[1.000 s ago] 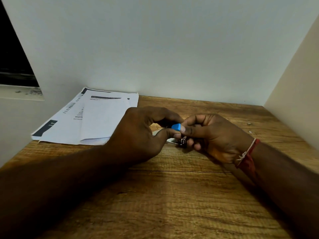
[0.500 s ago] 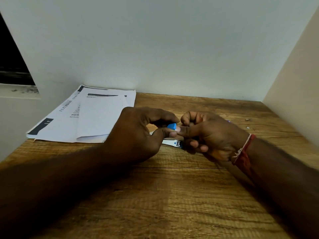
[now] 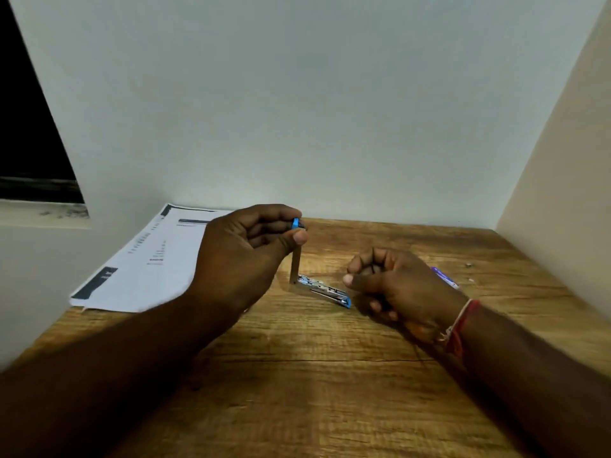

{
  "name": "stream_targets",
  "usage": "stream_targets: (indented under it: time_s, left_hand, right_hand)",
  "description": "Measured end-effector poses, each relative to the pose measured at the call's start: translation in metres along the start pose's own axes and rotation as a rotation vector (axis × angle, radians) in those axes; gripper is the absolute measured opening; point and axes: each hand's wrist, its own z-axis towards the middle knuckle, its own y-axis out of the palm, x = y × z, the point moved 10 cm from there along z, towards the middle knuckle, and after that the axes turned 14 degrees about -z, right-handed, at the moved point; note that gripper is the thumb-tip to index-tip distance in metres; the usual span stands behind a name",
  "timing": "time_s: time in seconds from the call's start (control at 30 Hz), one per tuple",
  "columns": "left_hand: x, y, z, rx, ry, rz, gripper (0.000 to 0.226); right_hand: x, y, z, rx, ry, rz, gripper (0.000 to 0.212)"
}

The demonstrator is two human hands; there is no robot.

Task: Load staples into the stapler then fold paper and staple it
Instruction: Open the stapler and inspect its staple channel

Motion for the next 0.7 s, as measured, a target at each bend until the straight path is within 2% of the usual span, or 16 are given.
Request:
stream_targets:
  time_s: [0.07,0.2,0.3,0.4,0.53,0.6,0.7]
  left_hand:
    - [-0.006,0.0,0.0,-0.012,-0.028,-0.034,0.03]
    - [-0.02,-0.005,0.003,-0.011,-0.111,-0.043,0.028]
    - [-0.023,-0.009,0.008,-0.049,-0.13,-0.037,0.027]
    - [-0.022,-0.011,0.015,-0.117,-0.132,0.046,0.025]
    - [-0.01,-0.007,0.02,-0.347,0.008,0.486,0.026]
    - [-0.007,-0.007,0.019,-0.437,0.022,0.558,0.029]
    - [-0.009,-0.004,0.016,-0.554,-0.013,0.621,0.036]
  right_hand:
    - [-0.01,-0.003,-0.003,0.051,-0.099,-0.203,0.014]
    - [-0.022,0.002,-0.014,0.063,-0.214,-0.652,0.037]
    - [-0.026,-0.001,-0.009,0.11,-0.275,-0.886,0.031]
    - [-0.025,-0.005,-0.004,0.117,-0.301,-0.904,0.019]
    - [-0.021,-0.012,0.0,0.124,-0.293,-0.911,0.014]
    - [-0.017,-0.018,0.003,0.124,-0.268,-0.848,0.014]
    - [-0.011,-0.021,0.006,0.075,-0.251,-0.623,0.012]
